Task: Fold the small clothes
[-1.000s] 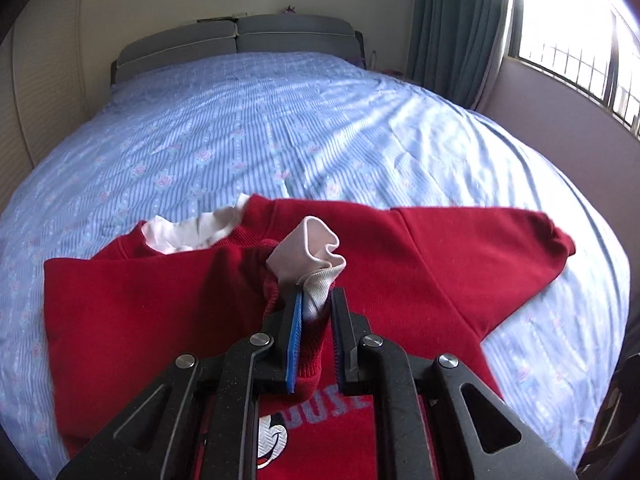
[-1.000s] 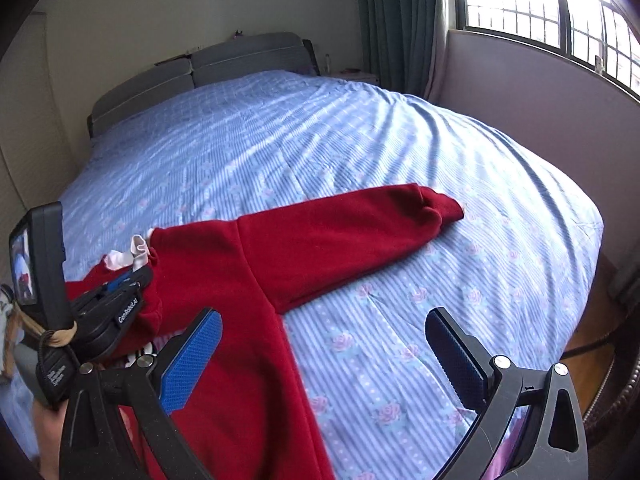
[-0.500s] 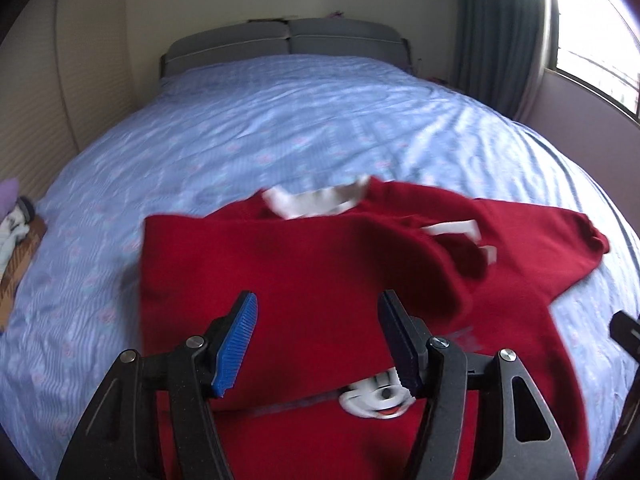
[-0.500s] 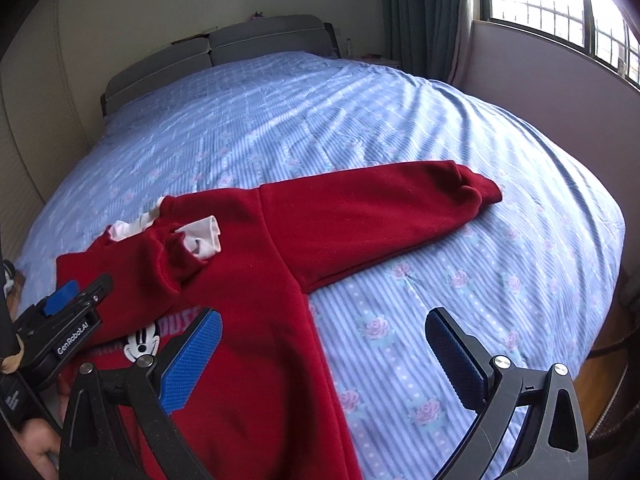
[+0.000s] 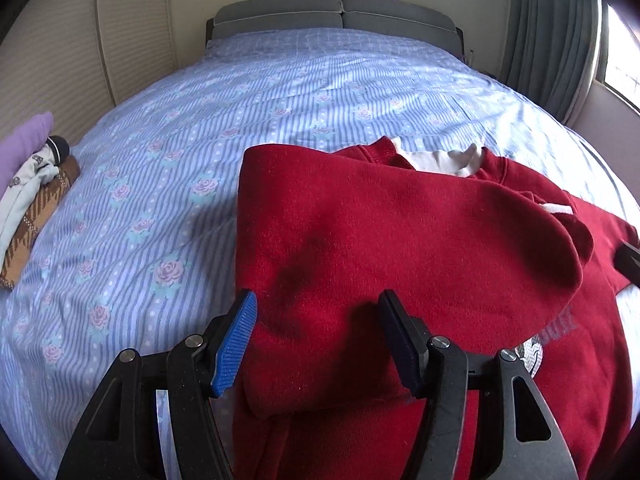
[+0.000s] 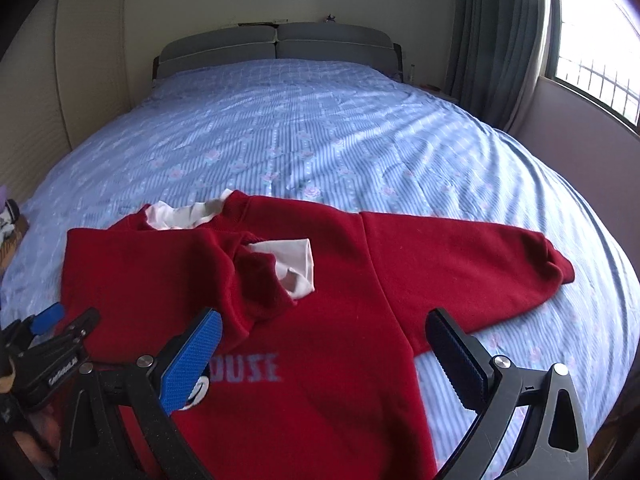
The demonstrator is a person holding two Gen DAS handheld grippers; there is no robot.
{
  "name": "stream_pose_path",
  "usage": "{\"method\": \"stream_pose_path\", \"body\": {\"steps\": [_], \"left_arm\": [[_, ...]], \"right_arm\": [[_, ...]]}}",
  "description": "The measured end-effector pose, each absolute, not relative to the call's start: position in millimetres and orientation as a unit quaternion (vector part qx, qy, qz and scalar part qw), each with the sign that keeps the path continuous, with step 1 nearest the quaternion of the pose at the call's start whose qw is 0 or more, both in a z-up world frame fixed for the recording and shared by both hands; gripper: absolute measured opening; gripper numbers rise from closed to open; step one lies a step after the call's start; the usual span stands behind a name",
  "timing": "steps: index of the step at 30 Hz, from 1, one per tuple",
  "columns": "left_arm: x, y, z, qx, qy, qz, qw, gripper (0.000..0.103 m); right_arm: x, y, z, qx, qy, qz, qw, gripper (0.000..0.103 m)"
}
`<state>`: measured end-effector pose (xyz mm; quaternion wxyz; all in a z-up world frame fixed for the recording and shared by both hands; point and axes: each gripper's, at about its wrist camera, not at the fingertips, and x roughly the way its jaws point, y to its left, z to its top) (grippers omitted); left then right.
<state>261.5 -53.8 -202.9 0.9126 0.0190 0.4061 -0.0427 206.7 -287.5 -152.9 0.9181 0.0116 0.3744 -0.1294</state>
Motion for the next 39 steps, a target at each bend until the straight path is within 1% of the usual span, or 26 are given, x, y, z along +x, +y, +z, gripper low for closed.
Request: {"method": "stream_pose_path", "body": {"steps": [1, 2, 4, 5, 6, 14, 22, 26, 27, 28, 29, 30, 33, 36, 39], "left_arm": [[261, -54, -203, 0.019, 0.405, -0.043, 0.913, 0.062], [261, -53, -203, 0.016, 0.405, -0.044, 0.913, 0.062], [261, -52, -203, 0.012, 0.404, -0.045, 0.914, 0.062], [261, -52, -203, 0.01, 0.403, -0.045, 0.914, 0.062], [260, -52, -203, 0.009, 0.402, -0.045, 0.914, 0.062], [260, -53, -204, 0.002, 0.404, -0.044, 0.914, 0.062], [260, -53, -205, 0.0, 0.403, -0.044, 0.914, 0.062], [259, -53, -205, 0.003, 0.403, -0.044, 0.914, 0.062], [259, -53, -205, 0.003, 0.403, -0.044, 0.914, 0.062], [259, -53, -205, 0.003, 0.403, -0.044, 0.914, 0.062], [259, -53, -205, 0.003, 0.403, -0.044, 0.914, 0.062], [259, -53, -205, 0.003, 0.403, -0.043, 0.914, 0.062], [258, -53, -206, 0.004, 0.404, -0.044, 0.914, 0.062], [258, -53, -206, 0.004, 0.404, -0.043, 0.914, 0.062], [258, -51, -205, 0.0, 0.405, -0.044, 0.913, 0.062]], "right_arm": [[214, -292, -155, 0.019, 0.376, -0.133, 0.917, 0.098], [217, -295, -157, 0.028, 0.376, -0.131, 0.917, 0.092], [222, -306, -159, 0.058, 0.377, -0.105, 0.918, 0.051], [225, -308, -161, 0.067, 0.381, -0.095, 0.917, 0.045], [227, -311, -163, 0.074, 0.386, -0.086, 0.915, 0.043], [241, -315, -172, 0.073, 0.398, -0.073, 0.912, 0.043], [253, -331, -183, 0.143, 0.426, -0.049, 0.892, 0.043], [256, -328, -198, 0.135, 0.447, -0.049, 0.883, 0.043], [254, -329, -200, 0.136, 0.448, -0.047, 0.883, 0.041], [253, -330, -202, 0.137, 0.446, -0.044, 0.883, 0.033], [251, -331, -204, 0.136, 0.447, -0.045, 0.883, 0.028], [249, -331, -205, 0.134, 0.45, -0.046, 0.882, 0.019], [242, -331, -208, 0.12, 0.455, -0.051, 0.881, 0.016], [238, -327, -208, 0.096, 0.457, -0.058, 0.883, 0.016], [231, -329, -203, 0.098, 0.455, -0.059, 0.883, 0.016]]}}
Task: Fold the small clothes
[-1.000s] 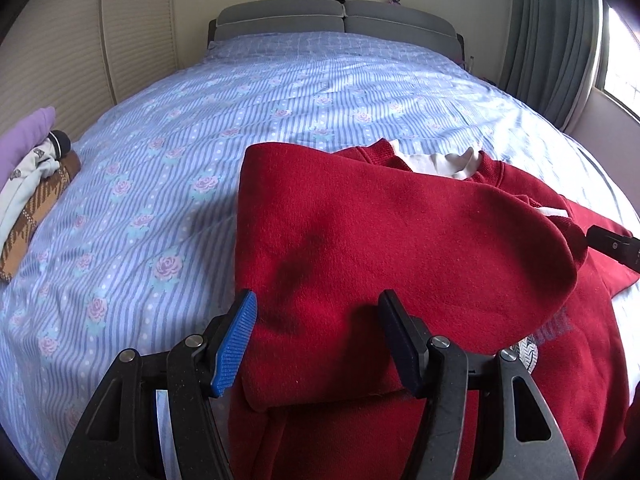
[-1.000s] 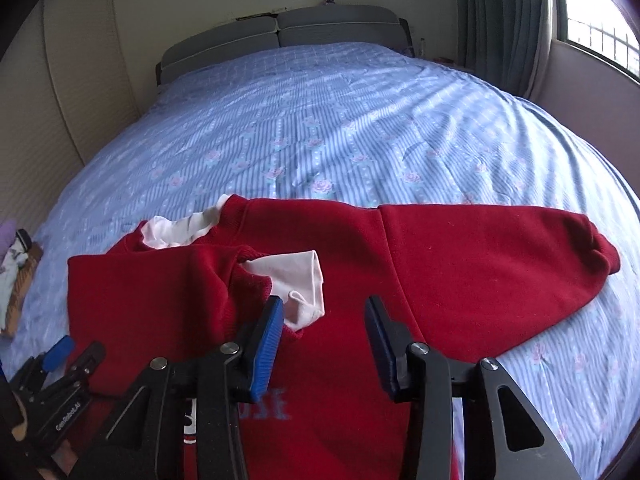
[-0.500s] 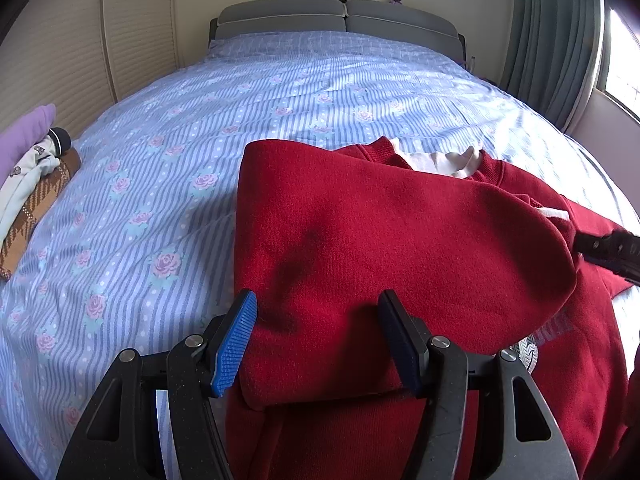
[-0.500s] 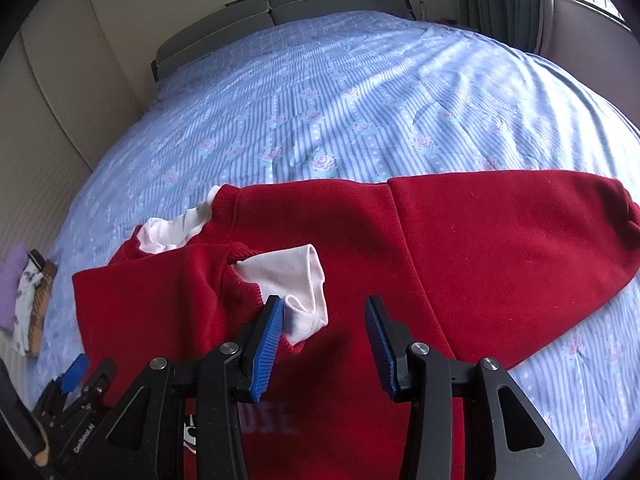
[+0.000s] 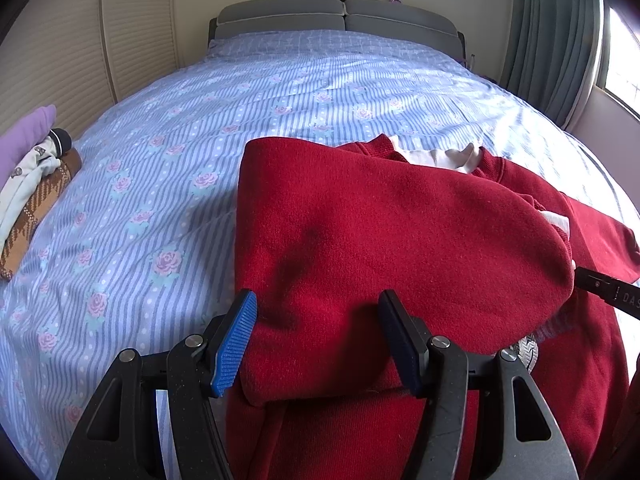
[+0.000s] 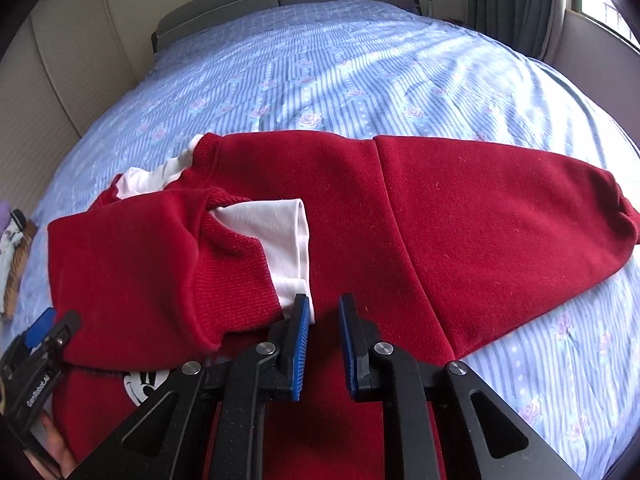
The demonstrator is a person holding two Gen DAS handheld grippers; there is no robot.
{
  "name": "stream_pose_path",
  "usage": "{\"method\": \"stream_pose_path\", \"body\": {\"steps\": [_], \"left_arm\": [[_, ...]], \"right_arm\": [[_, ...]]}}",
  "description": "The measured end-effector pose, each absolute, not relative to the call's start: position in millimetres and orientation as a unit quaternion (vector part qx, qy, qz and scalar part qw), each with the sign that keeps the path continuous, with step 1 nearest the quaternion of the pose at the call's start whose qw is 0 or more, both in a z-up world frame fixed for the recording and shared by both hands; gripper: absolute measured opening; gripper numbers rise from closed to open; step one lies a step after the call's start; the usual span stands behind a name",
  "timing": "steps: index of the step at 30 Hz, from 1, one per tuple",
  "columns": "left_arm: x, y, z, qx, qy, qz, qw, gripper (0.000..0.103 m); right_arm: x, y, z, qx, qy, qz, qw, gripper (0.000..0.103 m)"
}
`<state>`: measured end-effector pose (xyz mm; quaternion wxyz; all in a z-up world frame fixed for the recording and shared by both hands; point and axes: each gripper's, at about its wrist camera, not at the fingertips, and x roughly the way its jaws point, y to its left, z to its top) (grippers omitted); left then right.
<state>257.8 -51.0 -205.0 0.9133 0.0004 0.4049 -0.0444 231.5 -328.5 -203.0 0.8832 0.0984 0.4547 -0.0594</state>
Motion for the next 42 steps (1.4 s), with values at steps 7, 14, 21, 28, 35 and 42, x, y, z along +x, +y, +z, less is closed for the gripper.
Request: {"method": "stream_pose_path", "body": {"steps": [7, 14, 21, 28, 35, 42], "left_arm": [[258, -51, -194, -0.018, 0.398, -0.051, 0.916, 0.062], [271, -57, -200, -0.028, 0.407, -0.074, 0.91, 0.066], [271, -51, -207, -0.018, 0.413, -0.065, 0.908, 0.066], [282, -63, -176, -0.02, 0.368, -0.116, 0.922, 0.073], [316, -67, -194, -0.005, 0.41, -0.14, 0.901, 0.081], [309, -73, -214, 0.048, 0.41, -0.137, 0.9, 0.082]], "right_arm": [[234, -326, -174, 0.096, 0.41, -0.049, 0.906, 0.017], [252, -321, -193, 0.1, 0.449, -0.017, 0.887, 0.017], [237, -322, -204, 0.087, 0.457, -0.037, 0.885, 0.018], [236, -314, -172, 0.109, 0.404, -0.037, 0.908, 0.057], [253, -281, -184, 0.053, 0.417, -0.006, 0.908, 0.057], [251, -274, -209, 0.033, 0.437, -0.005, 0.899, 0.06]]}}
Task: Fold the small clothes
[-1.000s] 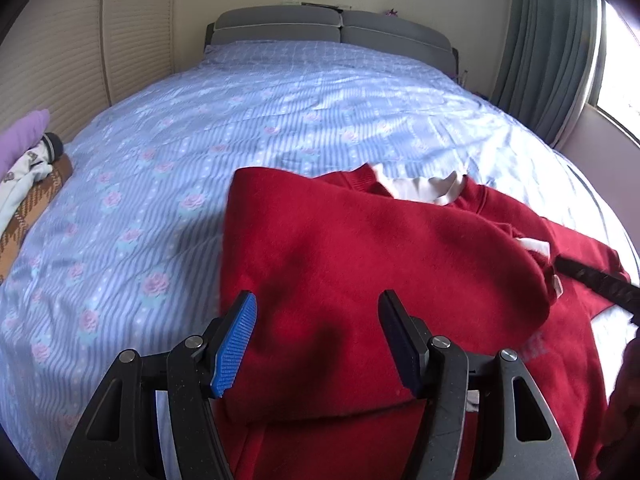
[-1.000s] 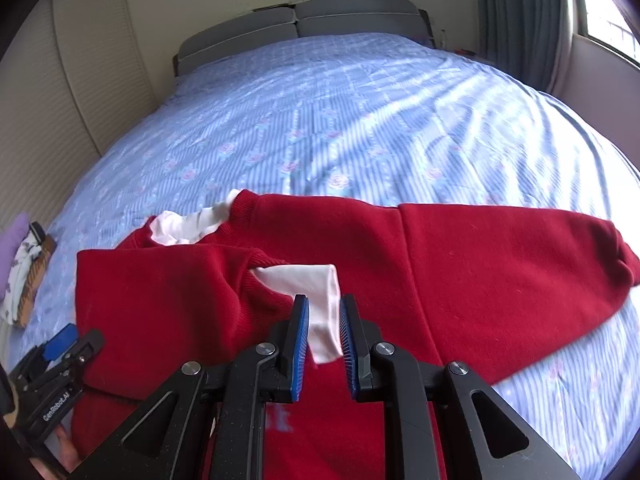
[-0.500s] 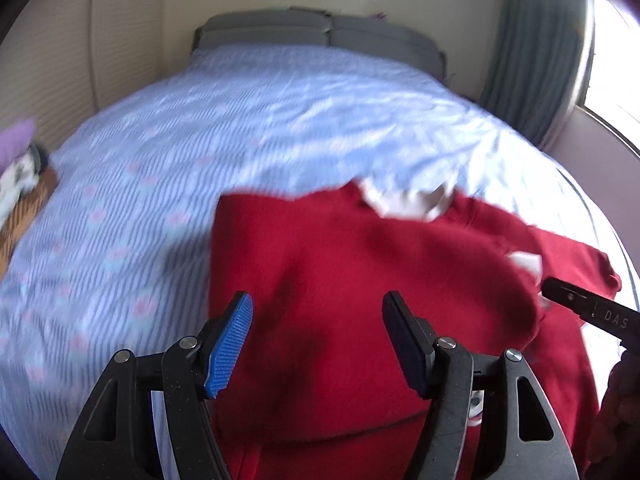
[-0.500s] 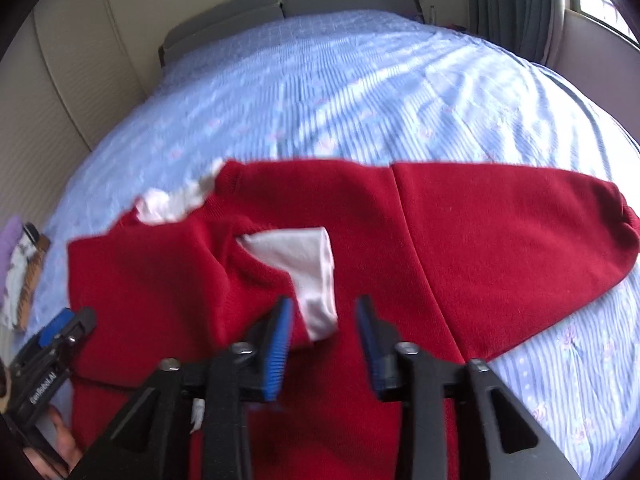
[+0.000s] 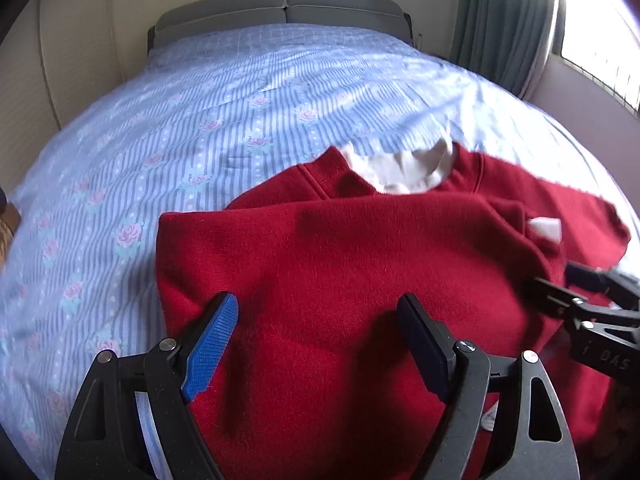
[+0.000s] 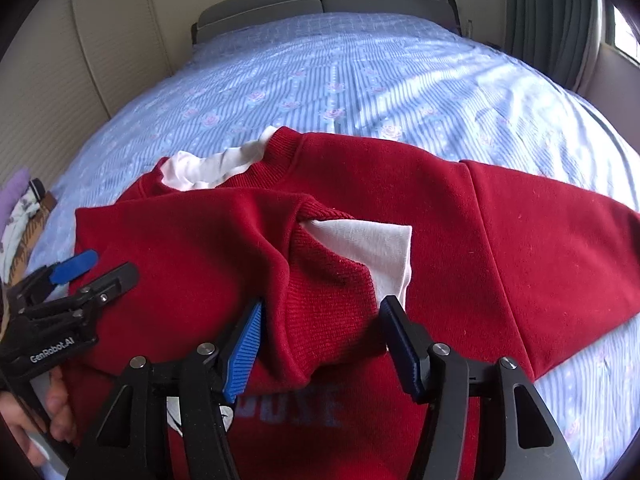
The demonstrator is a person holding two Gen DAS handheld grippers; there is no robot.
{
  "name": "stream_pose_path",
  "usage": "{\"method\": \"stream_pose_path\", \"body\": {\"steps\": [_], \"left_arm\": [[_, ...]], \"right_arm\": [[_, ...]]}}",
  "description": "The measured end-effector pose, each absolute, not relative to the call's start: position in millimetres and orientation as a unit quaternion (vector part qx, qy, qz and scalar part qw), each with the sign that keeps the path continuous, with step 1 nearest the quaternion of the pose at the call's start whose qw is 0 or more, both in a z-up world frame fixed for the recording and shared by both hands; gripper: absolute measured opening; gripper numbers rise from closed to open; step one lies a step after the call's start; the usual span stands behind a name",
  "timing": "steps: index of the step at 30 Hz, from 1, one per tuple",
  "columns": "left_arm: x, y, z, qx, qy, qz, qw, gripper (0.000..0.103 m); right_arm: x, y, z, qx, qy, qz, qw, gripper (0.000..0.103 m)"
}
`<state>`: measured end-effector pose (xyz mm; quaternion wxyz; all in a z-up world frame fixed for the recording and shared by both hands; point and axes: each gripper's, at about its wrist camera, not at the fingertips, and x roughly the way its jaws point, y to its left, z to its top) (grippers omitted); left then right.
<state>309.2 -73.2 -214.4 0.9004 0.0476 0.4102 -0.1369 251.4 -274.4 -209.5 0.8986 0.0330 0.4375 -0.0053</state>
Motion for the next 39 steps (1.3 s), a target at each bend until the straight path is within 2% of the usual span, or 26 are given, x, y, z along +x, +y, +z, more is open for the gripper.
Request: {"method": "stream_pose_path", "body": {"steps": [9, 11, 13, 20, 29, 39], "left_arm": [[275, -88, -183, 0.047, 0.389, -0.137, 0.91, 0.082], [267, -100, -172, 0.042, 0.382, -0.148, 0.911, 0.082], [259, -121, -160, 0.048, 0.373, -0.155, 0.913, 0.083], [247, -216, -134, 0.054, 0.37, -0.182, 0.909, 0.083], [243, -327, -120, 0.065, 0.356, -0.193, 0.912, 0.083], [250, -366, -132, 0.073, 0.354, -0.166, 0.918, 0.083]], "right_arm": [[224, -296, -176, 0.07, 0.404, -0.015, 0.912, 0.062], [205, -313, -163, 0.077, 0.381, -0.034, 0.921, 0.068], [185, -336, -153, 0.083, 0.363, -0.059, 0.926, 0.073], [140, -470, -139, 0.173, 0.335, -0.174, 0.91, 0.073], [133, -599, -160, 0.289, 0.312, -0.215, 0.879, 0.073], [149, -642, -204, 0.369, 0.308, -0.196, 0.855, 0.069]]}}
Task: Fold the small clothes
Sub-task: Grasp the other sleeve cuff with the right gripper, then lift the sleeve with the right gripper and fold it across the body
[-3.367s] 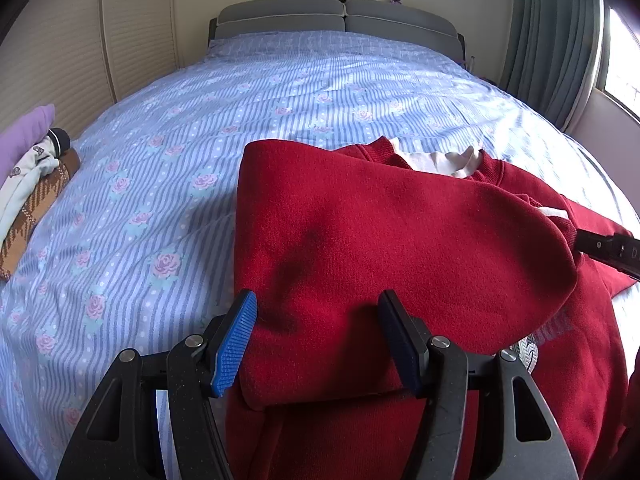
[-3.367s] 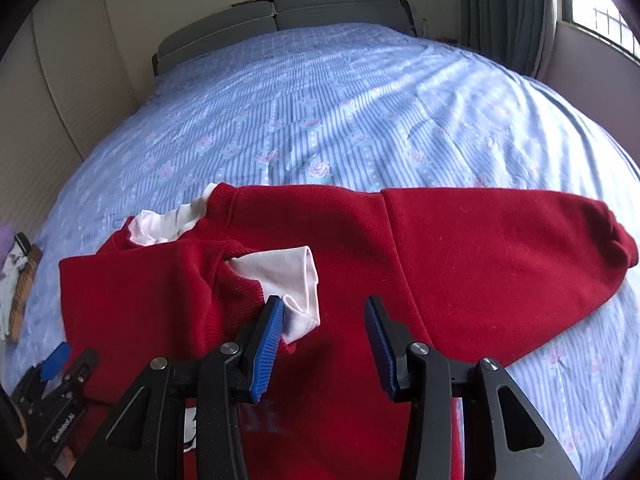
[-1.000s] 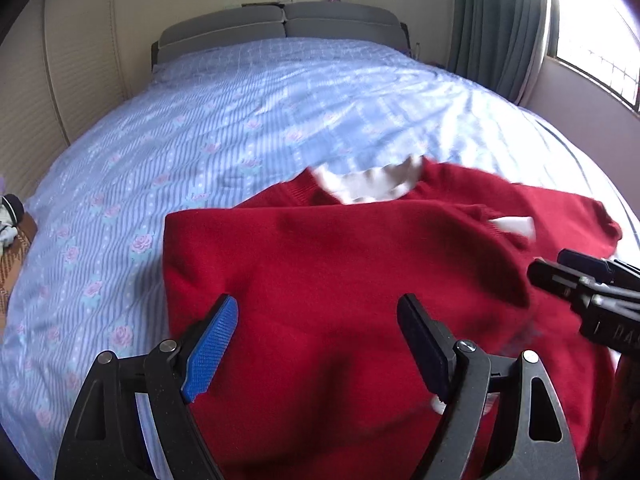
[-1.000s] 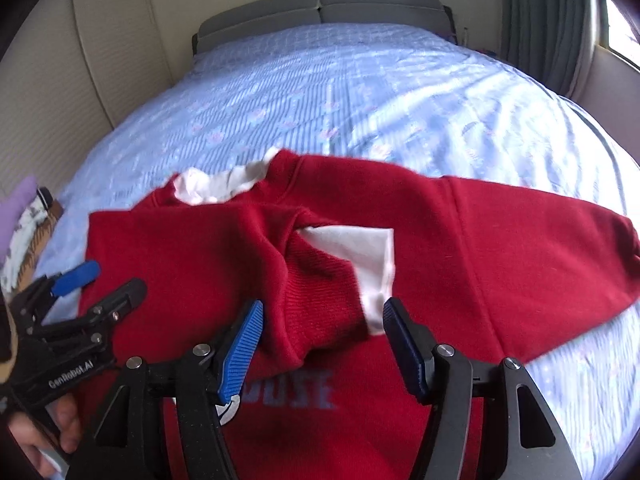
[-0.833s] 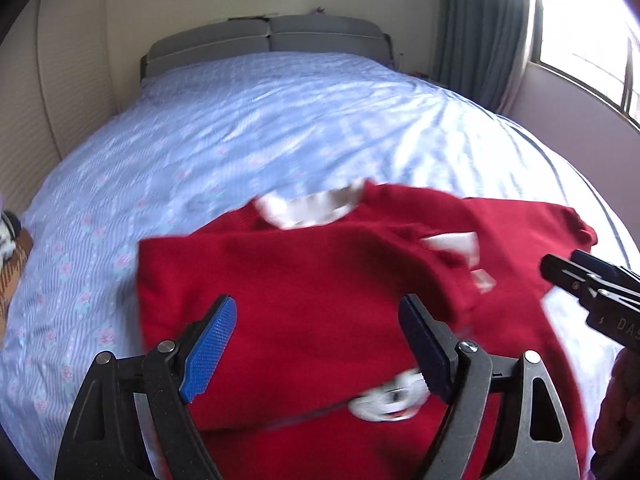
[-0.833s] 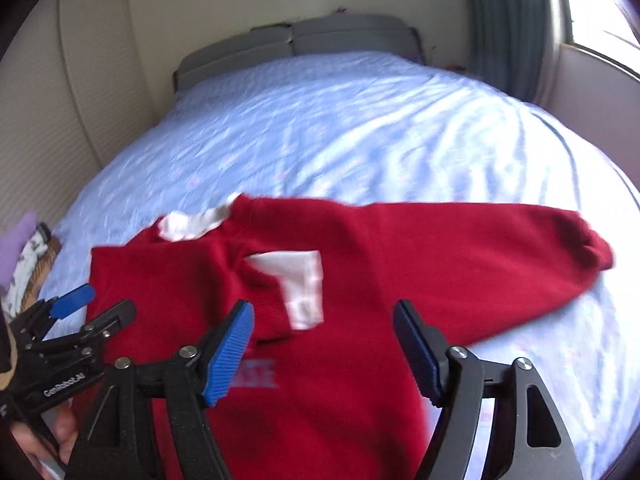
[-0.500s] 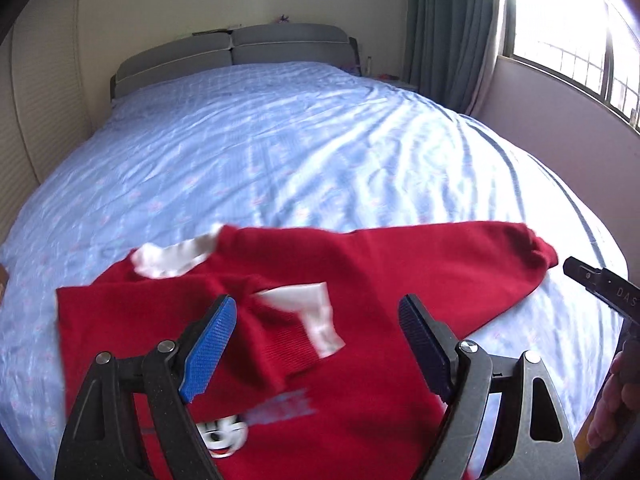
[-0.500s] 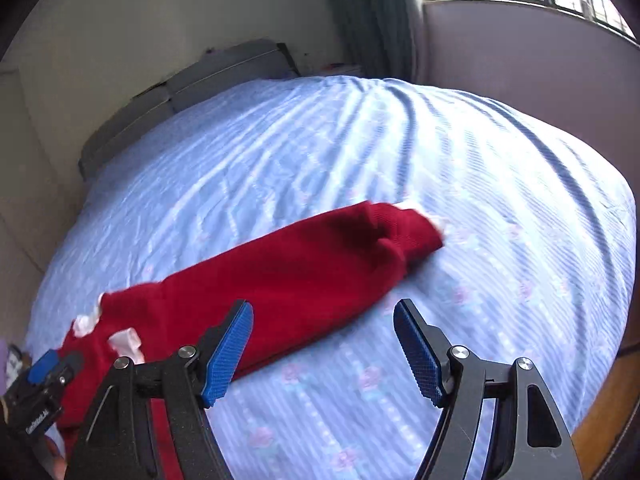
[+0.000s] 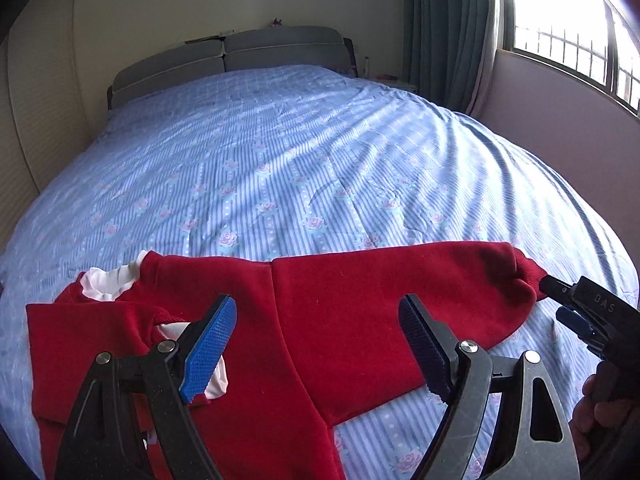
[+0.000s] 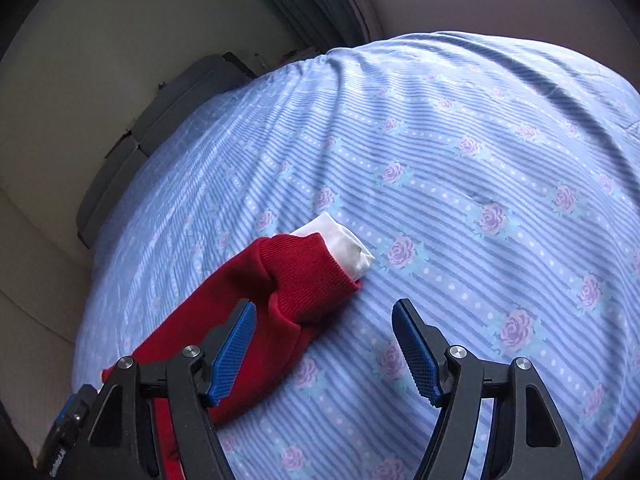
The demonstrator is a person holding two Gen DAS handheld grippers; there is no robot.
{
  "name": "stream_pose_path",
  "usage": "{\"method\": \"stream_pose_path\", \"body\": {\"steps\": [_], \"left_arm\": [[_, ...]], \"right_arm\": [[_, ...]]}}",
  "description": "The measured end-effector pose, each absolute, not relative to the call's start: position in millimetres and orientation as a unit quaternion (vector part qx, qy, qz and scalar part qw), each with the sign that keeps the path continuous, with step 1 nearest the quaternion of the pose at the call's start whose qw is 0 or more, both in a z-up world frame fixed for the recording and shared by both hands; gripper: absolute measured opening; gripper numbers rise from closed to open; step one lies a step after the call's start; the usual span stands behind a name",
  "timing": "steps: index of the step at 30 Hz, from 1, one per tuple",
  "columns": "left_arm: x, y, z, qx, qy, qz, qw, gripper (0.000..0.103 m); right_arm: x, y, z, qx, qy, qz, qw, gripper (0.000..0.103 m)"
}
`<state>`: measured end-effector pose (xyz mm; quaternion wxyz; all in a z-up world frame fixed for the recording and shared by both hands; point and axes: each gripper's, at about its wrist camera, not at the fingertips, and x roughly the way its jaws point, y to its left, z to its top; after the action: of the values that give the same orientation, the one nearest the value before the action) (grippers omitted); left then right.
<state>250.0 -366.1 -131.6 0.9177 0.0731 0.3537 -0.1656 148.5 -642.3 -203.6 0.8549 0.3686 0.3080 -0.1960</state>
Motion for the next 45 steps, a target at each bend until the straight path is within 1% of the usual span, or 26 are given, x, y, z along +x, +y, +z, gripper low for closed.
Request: {"method": "stream_pose_path", "body": {"steps": [2, 4, 8, 11, 12, 13, 15, 19, 23, 29, 33, 37, 45], "left_arm": [[249, -368, -135, 0.078, 0.353, -0.16, 0.919, 0.083], [248, -367, -137, 0.075, 0.348, -0.152, 0.922, 0.083], [248, -367, -135, 0.064, 0.337, -0.141, 0.929, 0.083], [248, -369, -135, 0.071, 0.337, -0.14, 0.928, 0.083], [248, -368, -134, 0.074, 0.335, -0.14, 0.929, 0.083], [247, -367, -133, 0.076, 0.333, -0.139, 0.93, 0.083], [247, -359, -131, 0.075, 0.332, -0.132, 0.931, 0.083], [249, -334, -127, 0.063, 0.337, -0.116, 0.932, 0.083], [253, -297, -121, 0.055, 0.34, -0.091, 0.934, 0.083], [250, -215, -100, 0.029, 0.325, -0.048, 0.944, 0.083], [242, -158, -88, 0.018, 0.312, -0.018, 0.95, 0.084], [236, -95, -82, -0.001, 0.309, 0.016, 0.951, 0.086], [223, 18, -95, -0.034, 0.321, 0.076, 0.943, 0.086]], "right_arm": [[153, -645, -213, 0.385, 0.307, -0.186, 0.85, 0.066], [157, -650, -223, 0.402, 0.302, -0.17, 0.848, 0.056], [169, -661, -241, 0.446, 0.286, -0.14, 0.836, 0.051], [179, -668, -245, 0.466, 0.278, -0.127, 0.83, 0.039], [180, -668, -244, 0.471, 0.275, -0.122, 0.829, 0.031], [181, -668, -242, 0.473, 0.272, -0.117, 0.83, 0.026], [178, -665, -233, 0.466, 0.262, -0.12, 0.836, 0.021], [171, -649, -207, 0.438, 0.241, -0.132, 0.856, 0.019], [172, -615, -165, 0.375, 0.218, -0.143, 0.89, 0.017], [173, -528, -80, 0.246, 0.175, -0.126, 0.945, 0.016], [186, -446, -42, 0.151, 0.16, -0.108, 0.969, 0.015], [208, -359, -39, 0.066, 0.172, -0.094, 0.978, 0.015], [244, -212, -88, -0.086, 0.216, -0.08, 0.969, 0.015]]}}
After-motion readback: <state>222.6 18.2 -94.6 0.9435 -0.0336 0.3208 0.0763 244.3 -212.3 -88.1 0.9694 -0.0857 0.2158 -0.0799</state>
